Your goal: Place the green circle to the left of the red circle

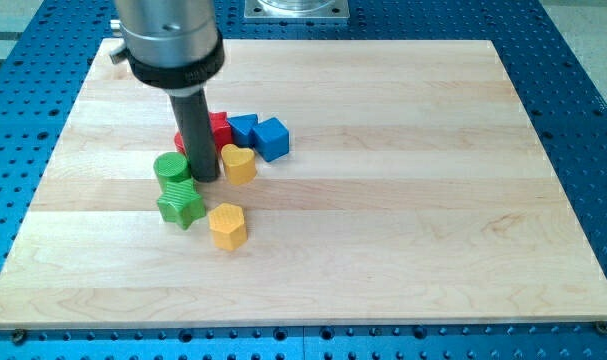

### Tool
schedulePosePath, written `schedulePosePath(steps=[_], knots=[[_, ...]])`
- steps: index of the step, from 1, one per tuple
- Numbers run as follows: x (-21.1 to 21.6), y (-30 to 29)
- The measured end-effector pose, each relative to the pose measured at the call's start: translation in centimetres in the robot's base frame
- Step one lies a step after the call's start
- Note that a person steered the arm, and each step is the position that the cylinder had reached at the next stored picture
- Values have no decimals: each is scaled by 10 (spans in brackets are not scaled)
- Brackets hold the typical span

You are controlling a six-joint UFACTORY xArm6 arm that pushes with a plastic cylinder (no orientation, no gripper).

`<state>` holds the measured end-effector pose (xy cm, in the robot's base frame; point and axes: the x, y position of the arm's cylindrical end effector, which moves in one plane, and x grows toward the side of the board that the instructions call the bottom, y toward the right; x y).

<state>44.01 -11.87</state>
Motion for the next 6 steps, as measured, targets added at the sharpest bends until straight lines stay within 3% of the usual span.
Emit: schedulePosePath(steps=[2,4,5,6], knots=[[-30,-40],[22,31],[52,-11],[18,-47]])
